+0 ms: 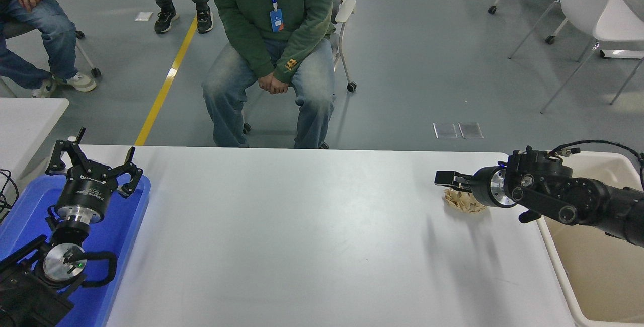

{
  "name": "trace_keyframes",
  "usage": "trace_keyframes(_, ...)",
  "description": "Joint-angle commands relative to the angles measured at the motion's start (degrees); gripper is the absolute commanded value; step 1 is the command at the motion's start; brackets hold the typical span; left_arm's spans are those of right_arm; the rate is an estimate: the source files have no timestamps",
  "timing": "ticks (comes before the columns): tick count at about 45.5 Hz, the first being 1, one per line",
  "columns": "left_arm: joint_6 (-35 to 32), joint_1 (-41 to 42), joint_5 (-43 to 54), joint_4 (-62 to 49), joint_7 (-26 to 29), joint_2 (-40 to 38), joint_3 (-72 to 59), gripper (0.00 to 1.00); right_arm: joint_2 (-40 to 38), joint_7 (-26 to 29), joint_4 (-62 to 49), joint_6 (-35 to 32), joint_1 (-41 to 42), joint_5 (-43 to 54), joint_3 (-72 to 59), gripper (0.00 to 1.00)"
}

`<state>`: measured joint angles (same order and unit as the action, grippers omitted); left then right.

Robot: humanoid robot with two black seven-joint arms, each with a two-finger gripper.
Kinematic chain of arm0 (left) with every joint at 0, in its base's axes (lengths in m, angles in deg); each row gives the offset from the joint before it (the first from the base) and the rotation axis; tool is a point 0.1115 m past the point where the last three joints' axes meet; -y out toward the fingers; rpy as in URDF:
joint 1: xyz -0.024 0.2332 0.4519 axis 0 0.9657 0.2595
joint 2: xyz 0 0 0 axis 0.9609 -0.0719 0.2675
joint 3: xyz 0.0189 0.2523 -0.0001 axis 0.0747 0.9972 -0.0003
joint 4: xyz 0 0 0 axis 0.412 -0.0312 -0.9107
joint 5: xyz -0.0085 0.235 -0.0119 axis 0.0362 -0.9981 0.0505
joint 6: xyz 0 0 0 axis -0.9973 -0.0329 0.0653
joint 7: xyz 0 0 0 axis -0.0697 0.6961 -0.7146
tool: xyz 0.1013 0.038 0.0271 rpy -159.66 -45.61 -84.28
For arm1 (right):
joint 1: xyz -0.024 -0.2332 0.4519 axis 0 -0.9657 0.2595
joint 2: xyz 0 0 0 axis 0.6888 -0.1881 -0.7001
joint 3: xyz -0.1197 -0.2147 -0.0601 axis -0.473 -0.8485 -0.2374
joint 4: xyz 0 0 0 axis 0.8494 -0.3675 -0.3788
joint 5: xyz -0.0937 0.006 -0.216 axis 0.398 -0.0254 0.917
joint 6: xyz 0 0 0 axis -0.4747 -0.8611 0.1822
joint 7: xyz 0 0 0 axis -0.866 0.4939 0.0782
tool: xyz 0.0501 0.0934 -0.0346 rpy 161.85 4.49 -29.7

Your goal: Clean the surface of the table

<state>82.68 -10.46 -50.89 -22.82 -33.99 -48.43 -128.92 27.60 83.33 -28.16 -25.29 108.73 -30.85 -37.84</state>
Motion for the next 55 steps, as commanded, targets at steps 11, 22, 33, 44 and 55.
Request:
trace_keyframes(11, 0.0, 0.0, -0.05, 0.0, 0.0, 0.0, 0.0, 1.0, -2.68, -0.51, -1.97, -3.25, 1.89, 0.34, -2.2, 1.0)
trace_keyframes(22, 0.0, 0.0, -0.05, 0.0, 0.0, 0.0, 0.0, 1.0, 0.3, -0.42, -3.63, -2.46, -0.48, 0.52, -4.75, 1.0)
trace_keyframes(33, 0.0, 0.0, -0.05, 0.0, 0.0, 0.0, 0.0, 1.0, 3.91, -0.42, -8.3, -2.46, -1.98, 0.52, -4.75, 1.0)
trace_keyframes(44, 0.0, 0.0, -0.05, 0.0, 0.0, 0.0, 0.0, 1.0, 6.46, -0.42, -11.02, -2.46, -3.21, 0.52, -4.66, 0.98)
trace_keyframes(55, 0.0, 0.0, 0.04, 0.0, 0.0, 0.0, 0.0, 1.0, 8.48, -0.42, -13.3, -2.46, -3.82, 0.52, -4.49, 0.95)
